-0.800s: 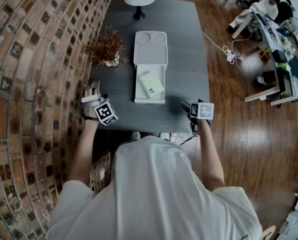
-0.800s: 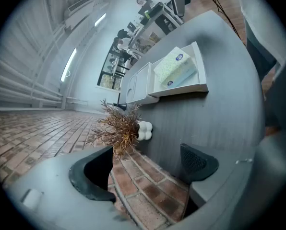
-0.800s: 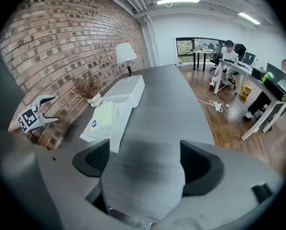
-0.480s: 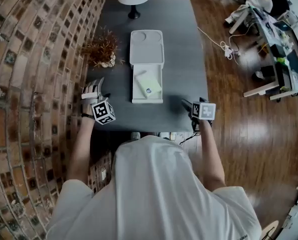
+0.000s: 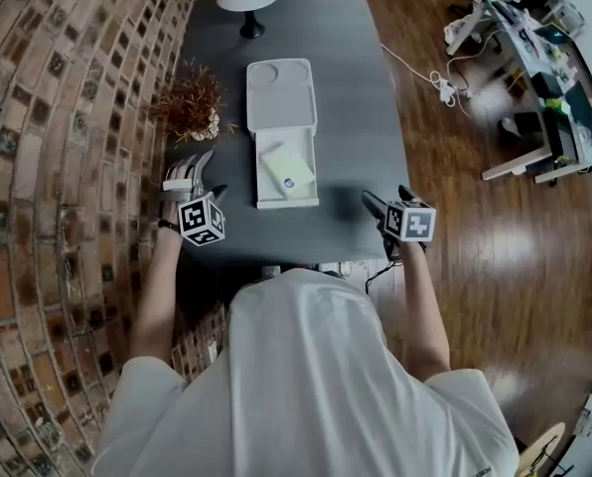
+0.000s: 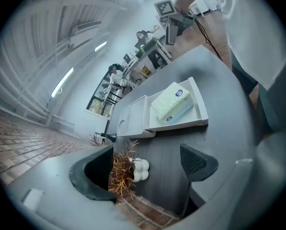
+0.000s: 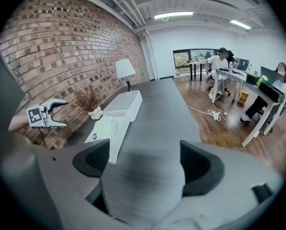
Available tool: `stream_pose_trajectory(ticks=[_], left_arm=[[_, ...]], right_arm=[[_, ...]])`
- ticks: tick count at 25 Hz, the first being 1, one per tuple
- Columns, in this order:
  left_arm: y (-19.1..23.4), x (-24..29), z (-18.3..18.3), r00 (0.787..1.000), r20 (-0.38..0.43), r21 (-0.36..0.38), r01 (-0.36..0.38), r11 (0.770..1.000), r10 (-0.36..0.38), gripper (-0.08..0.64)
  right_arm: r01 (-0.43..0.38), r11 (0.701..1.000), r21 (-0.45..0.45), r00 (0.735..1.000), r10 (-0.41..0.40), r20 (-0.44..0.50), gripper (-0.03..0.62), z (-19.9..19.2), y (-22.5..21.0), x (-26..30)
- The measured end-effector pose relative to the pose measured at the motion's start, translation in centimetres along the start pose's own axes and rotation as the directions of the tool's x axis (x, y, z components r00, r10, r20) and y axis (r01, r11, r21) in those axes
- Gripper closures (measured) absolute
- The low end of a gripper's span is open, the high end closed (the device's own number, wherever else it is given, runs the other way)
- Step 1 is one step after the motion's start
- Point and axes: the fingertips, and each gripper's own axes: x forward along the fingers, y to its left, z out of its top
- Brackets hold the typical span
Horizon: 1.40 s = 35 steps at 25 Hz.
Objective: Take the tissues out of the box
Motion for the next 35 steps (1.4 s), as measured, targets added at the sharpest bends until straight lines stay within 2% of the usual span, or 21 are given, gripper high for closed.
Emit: stream_pose_trajectory(ticks=[8,11,17,26,32,35], left_arm=[[0.4,1.6,2.6,0.993,0.096,0.013,0.071,0.997,-0.072,0.118],[0.2,2.2,3.8,0.983,0.138,0.013,0.123,0.992,-0.124,0.118],[-0.9,3.7,5.8,0.956,0.183,0.059,0.224,0.973,-0.231,0.118],[-2.7,6.3,8.6,0.896,0.240,0.085,0.363,0.928,-0.373,0.118],[-3.5,7.7,10.7,0.855,0.264,0.136,0.426,0.894,-0.447,0.118],[-3.8,8.0,12.1,0.819,0.294,0.151,0.470,0.870,-0.493,0.118]], right_arm=[[-0.051,0.998,-0.047,0.990,0.056,0.127,0.124,3.0,1.5,-1.7],[-0.052,0.995,-0.082,0.987,0.063,0.146,0.126,3.3,1.8,-2.2],[-0.057,0.990,-0.127,0.982,0.079,0.174,0.126,3.4,2.1,-2.8],[-0.069,0.979,-0.193,0.965,0.115,0.237,0.126,3.3,2.5,-4.6],[-0.094,0.977,-0.194,0.936,0.153,0.316,0.127,3.7,3.4,-6.2],[-0.075,0.979,-0.188,0.914,0.142,0.380,0.127,4.2,3.8,-7.3]])
